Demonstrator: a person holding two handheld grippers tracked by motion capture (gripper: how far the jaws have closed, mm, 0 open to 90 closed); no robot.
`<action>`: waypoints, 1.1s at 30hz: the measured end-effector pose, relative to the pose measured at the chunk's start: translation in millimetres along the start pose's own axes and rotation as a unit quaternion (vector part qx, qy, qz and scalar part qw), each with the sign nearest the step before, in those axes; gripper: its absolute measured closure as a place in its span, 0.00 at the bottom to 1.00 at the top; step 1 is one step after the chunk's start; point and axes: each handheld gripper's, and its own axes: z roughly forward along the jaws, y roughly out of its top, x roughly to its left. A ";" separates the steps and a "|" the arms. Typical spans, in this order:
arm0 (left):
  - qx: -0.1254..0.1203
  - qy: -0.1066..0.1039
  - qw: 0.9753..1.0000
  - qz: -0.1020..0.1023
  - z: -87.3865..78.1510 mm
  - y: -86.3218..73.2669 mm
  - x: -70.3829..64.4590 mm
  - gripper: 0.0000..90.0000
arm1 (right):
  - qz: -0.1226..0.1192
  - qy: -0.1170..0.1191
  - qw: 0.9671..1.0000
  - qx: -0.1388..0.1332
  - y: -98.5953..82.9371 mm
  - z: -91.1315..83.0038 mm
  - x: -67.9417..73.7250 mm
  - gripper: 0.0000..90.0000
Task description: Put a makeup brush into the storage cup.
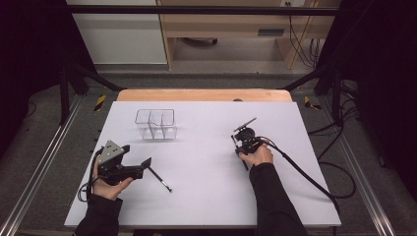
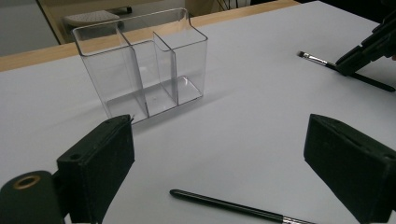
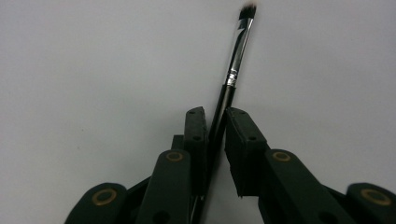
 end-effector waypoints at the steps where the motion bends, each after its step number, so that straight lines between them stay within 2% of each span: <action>1: 0.000 0.000 1.000 0.000 0.1 0.0 -0.1 0.09 | 0.002 0.001 1.000 0.000 -0.1 0.0 0.1 0.88; 7: 0.000 -0.001 1.000 0.000 0.0 0.0 0.0 0.09 | 0.005 0.002 1.000 0.001 -0.2 -0.4 -0.5 0.91; 12: 0.001 -0.001 1.000 0.002 0.4 0.0 -0.4 0.09 | -0.007 0.004 1.000 0.000 -1.1 -0.5 -2.0 0.93; 17: 0.001 -0.002 1.000 0.002 0.6 -0.1 -0.6 0.09 | -0.006 0.006 1.000 -0.001 -1.8 -0.6 -1.8 0.92; 21: 0.000 -0.002 1.000 0.002 0.4 0.0 -0.6 0.09 | -0.015 0.004 1.000 -0.003 -2.1 -1.4 -0.8 0.85; 25: 0.000 -0.002 1.000 0.002 0.3 0.1 -0.7 0.09 | -0.015 0.004 1.000 -0.002 -1.1 -6.1 -0.2 0.80; 33: 0.000 -0.003 1.000 0.002 0.0 0.2 -0.5 0.09 | -0.042 -0.001 0.999 0.023 9.6 -15.5 -1.2 0.75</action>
